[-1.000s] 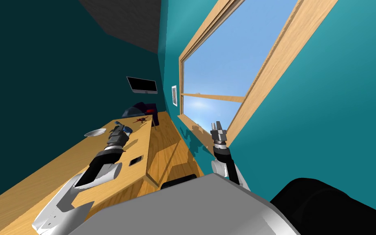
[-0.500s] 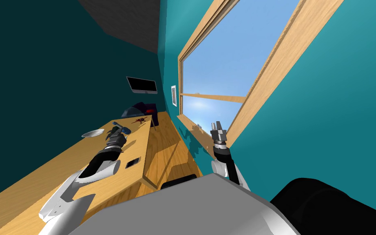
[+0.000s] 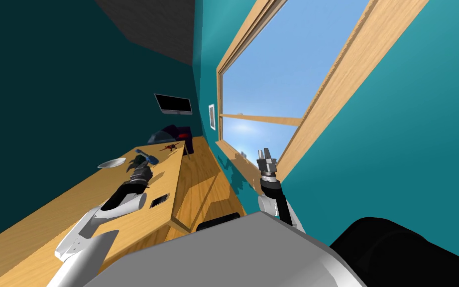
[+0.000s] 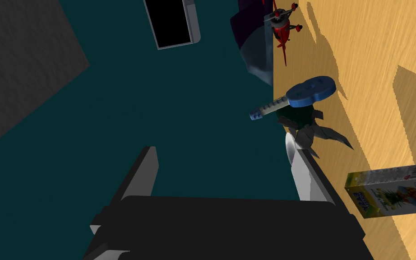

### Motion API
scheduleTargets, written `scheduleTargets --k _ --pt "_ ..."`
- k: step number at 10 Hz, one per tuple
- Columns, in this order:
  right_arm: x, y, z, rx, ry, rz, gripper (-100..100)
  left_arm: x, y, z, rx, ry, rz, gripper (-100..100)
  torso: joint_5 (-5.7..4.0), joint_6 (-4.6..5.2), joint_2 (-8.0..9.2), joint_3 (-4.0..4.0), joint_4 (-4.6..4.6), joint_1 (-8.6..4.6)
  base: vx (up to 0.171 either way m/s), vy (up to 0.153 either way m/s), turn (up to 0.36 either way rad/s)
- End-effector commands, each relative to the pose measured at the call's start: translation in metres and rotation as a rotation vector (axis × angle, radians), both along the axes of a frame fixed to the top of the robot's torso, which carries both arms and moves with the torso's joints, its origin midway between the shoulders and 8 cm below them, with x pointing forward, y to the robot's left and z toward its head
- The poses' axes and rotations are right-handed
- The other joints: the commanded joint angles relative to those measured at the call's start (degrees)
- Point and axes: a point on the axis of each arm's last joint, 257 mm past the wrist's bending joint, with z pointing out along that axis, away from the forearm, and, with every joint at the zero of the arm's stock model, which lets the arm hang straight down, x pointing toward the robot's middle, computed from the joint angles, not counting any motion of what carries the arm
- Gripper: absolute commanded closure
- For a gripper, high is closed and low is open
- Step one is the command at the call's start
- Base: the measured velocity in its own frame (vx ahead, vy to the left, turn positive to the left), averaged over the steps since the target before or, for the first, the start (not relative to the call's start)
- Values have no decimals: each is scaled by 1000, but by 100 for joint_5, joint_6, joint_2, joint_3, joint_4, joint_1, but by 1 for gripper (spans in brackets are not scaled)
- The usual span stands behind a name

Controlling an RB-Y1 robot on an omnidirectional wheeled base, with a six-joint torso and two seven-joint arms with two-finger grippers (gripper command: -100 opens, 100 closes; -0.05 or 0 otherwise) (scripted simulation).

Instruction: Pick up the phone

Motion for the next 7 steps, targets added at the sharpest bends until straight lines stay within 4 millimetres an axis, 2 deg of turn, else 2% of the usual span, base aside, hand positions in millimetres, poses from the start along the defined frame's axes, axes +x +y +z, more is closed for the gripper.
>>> scheduleTargets --k 1,2,3,4,5,6,7 --pt "0 0 0 0 0 0 0 4 17 -11 -22 47 32 -100 0 0 0 0 0 0 45 -42 16" --pt "0 0 0 0 0 0 0 1 21 -27 -38 88 44 -100 -2 -1 -4 -2 0 -3 43 -39 13" --pt "0 0 0 0 0 0 0 5 30 -29 -51 108 62 -100 -1 -1 -3 -2 -1 -3 45 -46 26" --pt "0 0 0 0 0 0 0 0 34 -47 -70 152 76 -100 -2 0 -5 -3 0 -6 36 -35 10" --pt "0 0 0 0 0 0 0 4 42 -49 -83 173 91 -100 -1 -2 -1 -1 -1 -2 43 -41 38" --pt "0 0 0 0 0 0 0 -2 45 -71 -105 223 106 -100 -2 0 -4 -2 0 -4 39 -29 14" --pt "0 0 0 0 0 0 0 -3 46 -73 -107 226 107 -100 0 -1 -3 -2 -1 0 17 -7 -6"
